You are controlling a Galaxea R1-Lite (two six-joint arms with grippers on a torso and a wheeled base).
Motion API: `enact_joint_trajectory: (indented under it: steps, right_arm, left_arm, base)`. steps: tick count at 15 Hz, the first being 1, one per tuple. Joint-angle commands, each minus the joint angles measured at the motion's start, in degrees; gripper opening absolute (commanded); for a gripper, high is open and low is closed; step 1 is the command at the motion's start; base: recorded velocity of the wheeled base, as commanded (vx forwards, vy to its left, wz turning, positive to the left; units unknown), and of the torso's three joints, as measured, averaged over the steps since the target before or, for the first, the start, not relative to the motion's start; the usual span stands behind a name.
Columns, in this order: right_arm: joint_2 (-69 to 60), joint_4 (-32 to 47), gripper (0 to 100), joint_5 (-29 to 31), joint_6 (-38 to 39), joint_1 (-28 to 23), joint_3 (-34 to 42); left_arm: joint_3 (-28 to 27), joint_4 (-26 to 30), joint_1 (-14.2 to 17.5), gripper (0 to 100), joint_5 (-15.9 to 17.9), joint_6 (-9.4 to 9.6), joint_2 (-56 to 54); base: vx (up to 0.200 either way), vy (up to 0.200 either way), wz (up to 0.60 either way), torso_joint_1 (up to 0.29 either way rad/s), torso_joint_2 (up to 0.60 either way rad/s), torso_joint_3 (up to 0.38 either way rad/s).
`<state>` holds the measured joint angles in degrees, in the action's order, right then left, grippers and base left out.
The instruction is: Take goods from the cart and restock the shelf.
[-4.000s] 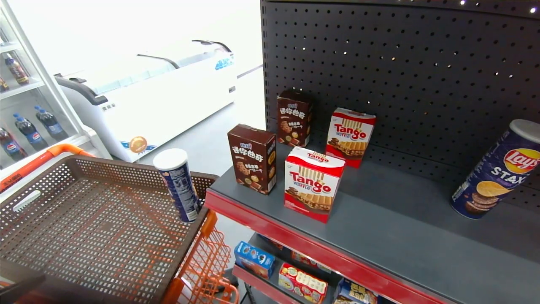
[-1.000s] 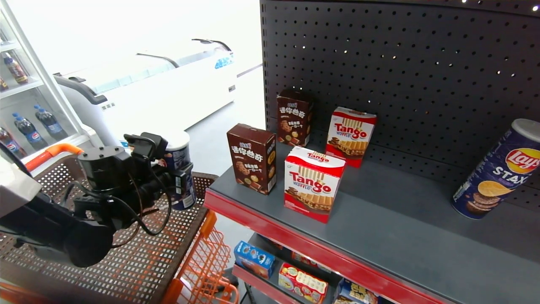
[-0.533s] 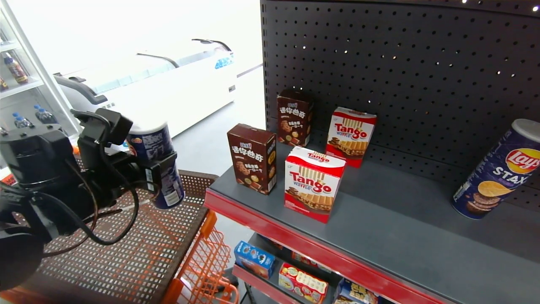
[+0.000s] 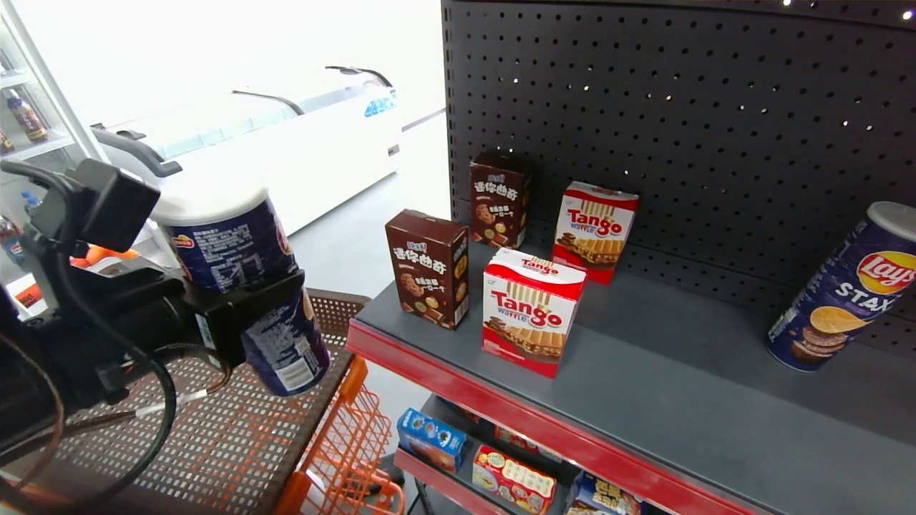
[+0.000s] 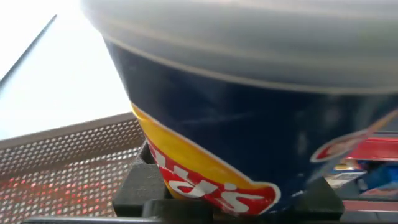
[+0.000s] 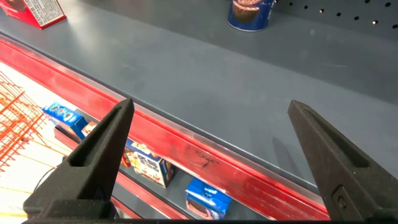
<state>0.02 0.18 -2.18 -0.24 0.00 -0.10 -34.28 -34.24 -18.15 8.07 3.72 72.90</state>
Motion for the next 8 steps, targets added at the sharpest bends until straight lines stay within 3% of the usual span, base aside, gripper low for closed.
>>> enact_joint_trajectory:
  steps: [1,4,8]
  right_arm:
    - [0.0,0.0,100,0.0,0.0,0.0,0.0]
    - [0.0,0.0,100,0.0,0.0,0.0,0.0]
    - [0.0,0.0,100,0.0,0.0,0.0,0.0]
  left_arm:
    - [0.1,0.1,-4.5,0,-0.2,-0.11,-4.0]
    - [0.2,0.1,-10.3,0,-0.1,-0.2,-4.5]
    - [0.9,0.0,-13.4,0,0.0,-0.64,-4.7]
  base:
    - [0.0,0.0,0.0,0.0,0.0,0.0]
    - [0.0,0.0,0.0,0.0,0.0,0.0]
    - [0.0,0.0,0.0,0.0,0.0,0.0]
